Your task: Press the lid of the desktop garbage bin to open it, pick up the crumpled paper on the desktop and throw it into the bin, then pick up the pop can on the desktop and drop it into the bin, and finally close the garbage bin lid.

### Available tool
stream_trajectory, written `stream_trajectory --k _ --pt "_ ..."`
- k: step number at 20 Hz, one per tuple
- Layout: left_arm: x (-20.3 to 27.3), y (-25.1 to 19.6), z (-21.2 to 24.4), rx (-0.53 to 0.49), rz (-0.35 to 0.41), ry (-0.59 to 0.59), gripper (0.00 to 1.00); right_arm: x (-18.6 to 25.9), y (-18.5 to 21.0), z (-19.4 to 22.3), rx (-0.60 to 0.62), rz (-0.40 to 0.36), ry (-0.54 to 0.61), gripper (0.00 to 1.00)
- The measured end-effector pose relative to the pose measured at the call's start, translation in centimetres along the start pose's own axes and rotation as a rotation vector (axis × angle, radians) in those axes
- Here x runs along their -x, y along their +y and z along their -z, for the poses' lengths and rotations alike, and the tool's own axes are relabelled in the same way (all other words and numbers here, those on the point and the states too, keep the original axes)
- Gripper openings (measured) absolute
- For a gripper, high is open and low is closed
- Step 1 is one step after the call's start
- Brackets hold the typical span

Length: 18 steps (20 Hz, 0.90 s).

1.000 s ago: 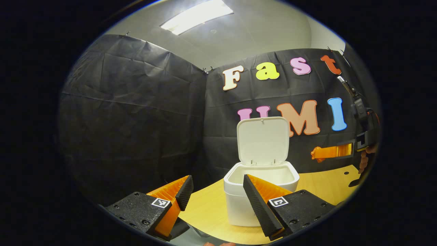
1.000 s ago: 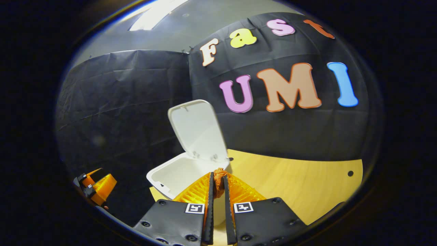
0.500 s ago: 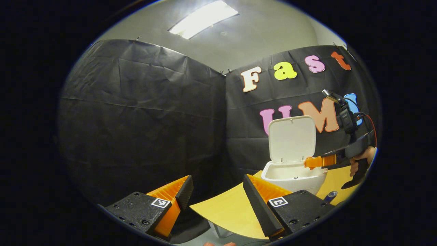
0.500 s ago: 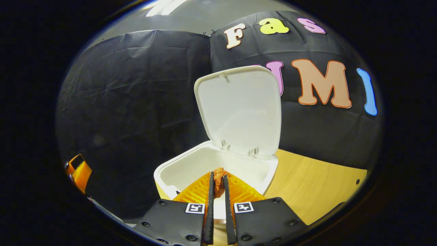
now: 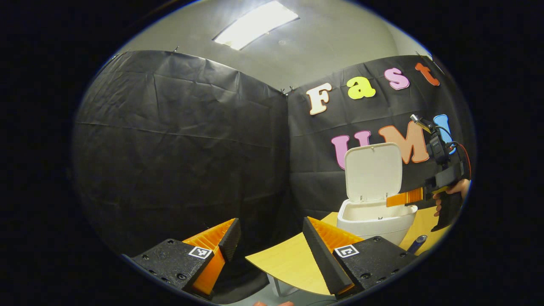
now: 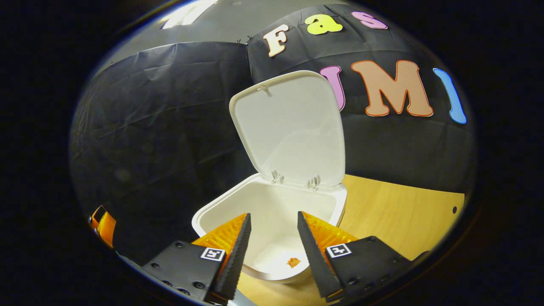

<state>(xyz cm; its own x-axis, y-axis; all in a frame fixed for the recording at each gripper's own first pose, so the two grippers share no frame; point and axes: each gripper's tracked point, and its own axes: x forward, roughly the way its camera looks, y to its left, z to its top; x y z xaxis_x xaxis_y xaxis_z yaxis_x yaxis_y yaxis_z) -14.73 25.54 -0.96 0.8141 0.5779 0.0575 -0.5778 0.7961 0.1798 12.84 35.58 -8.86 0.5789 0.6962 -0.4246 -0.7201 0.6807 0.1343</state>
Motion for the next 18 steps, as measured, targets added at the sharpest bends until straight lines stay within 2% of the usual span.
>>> stream_trajectory --k 1,2,4,5,6,7,10,11,14,15,16,18 --pt "-0.1 -0.6 -0.3 0.003 0.019 -0.007 0.91 0.4 0.2 -0.4 -0.016 -0.015 -0.022 0.75" --pt "-0.3 -1.6 -0.7 0.005 0.045 -0.015 0.89 1.3 0.1 -1.1 -0.033 -0.023 -0.049 0.81" --pt "-0.5 -4.0 -1.1 0.003 0.112 -0.028 0.88 4.2 -1.0 -2.4 -0.064 -0.003 -0.107 0.86" --pt "-0.6 -5.6 -1.4 0.005 0.157 -0.036 0.91 5.7 -2.2 -3.1 -0.068 0.038 -0.140 0.89" --pt "-0.5 -7.5 -1.9 0.012 0.211 -0.045 0.92 7.6 -3.8 -3.5 -0.063 0.096 -0.175 0.82" --pt "-0.3 -9.6 -2.3 0.024 0.271 -0.057 0.88 9.8 -5.5 -4.0 -0.051 0.156 -0.213 0.89" --pt "0.9 -16.9 -3.0 0.071 0.474 -0.074 0.88 17.0 -10.4 -4.8 -0.022 0.349 -0.310 0.88" --pt "1.5 -19.3 -2.9 0.088 0.545 -0.072 0.92 19.8 -11.7 -4.6 -0.018 0.407 -0.336 0.88" --pt "3.6 -25.8 -2.2 0.127 0.729 -0.053 0.88 26.7 -14.9 -3.2 -0.042 0.567 -0.376 0.88" --pt "4.2 -27.6 -1.8 0.137 0.780 -0.047 0.92 29.2 -15.7 -2.5 -0.062 0.620 -0.385 0.88" --pt "4.8 -29.4 -1.4 0.141 0.825 -0.039 0.88 31.0 -16.1 -1.9 -0.079 0.658 -0.394 0.88" --pt "5.6 -32.5 -0.3 0.142 0.898 -0.030 0.89 34.3 -16.9 -0.5 -0.118 0.734 -0.406 0.88"
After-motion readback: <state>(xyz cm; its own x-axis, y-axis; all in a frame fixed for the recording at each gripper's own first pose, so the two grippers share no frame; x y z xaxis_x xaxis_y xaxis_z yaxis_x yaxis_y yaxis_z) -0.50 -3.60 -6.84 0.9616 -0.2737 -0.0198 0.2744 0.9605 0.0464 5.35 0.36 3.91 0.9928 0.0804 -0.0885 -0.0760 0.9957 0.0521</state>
